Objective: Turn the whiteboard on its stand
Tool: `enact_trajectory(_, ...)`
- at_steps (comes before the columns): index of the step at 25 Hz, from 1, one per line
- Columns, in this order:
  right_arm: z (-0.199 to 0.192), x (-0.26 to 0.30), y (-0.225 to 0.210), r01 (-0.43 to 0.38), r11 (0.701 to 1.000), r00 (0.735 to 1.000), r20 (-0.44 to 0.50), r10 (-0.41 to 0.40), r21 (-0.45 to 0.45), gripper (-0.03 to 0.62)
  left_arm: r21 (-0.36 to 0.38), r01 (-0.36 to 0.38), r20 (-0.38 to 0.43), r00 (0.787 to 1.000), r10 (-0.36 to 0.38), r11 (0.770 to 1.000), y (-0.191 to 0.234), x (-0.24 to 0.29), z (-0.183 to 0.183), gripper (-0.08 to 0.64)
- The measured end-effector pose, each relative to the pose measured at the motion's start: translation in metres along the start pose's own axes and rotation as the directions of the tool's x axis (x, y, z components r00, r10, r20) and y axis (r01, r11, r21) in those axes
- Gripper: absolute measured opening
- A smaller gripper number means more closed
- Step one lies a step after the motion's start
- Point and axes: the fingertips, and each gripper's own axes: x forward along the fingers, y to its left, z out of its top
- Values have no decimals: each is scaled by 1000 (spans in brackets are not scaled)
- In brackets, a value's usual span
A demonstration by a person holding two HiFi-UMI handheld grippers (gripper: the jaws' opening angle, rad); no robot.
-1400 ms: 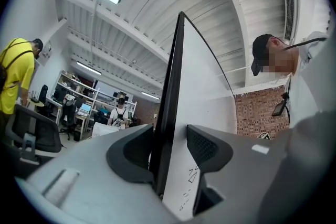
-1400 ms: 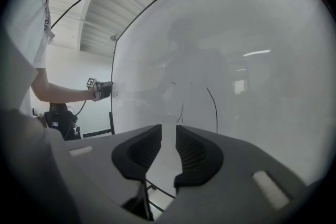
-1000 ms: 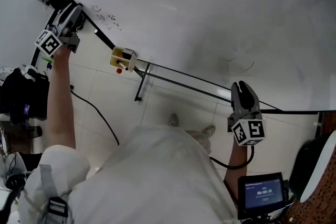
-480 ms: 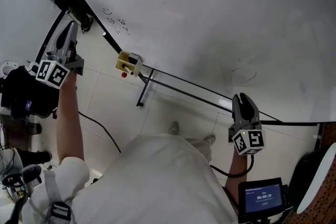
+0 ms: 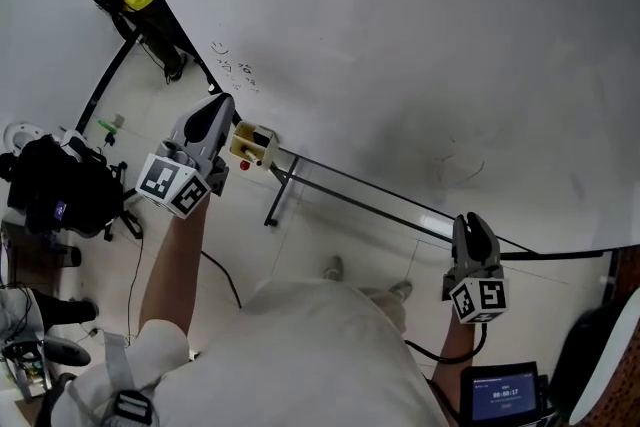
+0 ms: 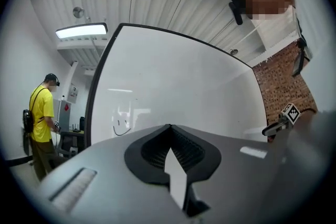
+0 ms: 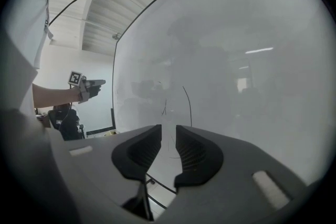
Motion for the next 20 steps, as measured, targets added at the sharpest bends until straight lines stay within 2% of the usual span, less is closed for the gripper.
enact_trajectory(3,-5,-9,-7,27,1000,1000,-3,-27,7,78,-30,36,-5,999,-36,999,-13,13,-10,20)
enact_trajectory(9,-2,-33,-17,78,997,997,0,-78,20,78,-83,106,5,994,-106,991,-52,26,-4,20)
enact_trajectory(13,-2,-37,-21,109,994,994,7,-110,25,78,-131,171,-9,985,-174,976,-89,37,-14,20)
enact_trajectory(16,-4,-45,-26,138,990,990,15,-139,34,78,-170,254,-21,965,-262,952,-131,48,-27,20)
enact_trajectory(20,-8,-62,-35,191,980,981,18,-192,50,78,-200,388,-40,914,-404,899,-197,65,-48,20)
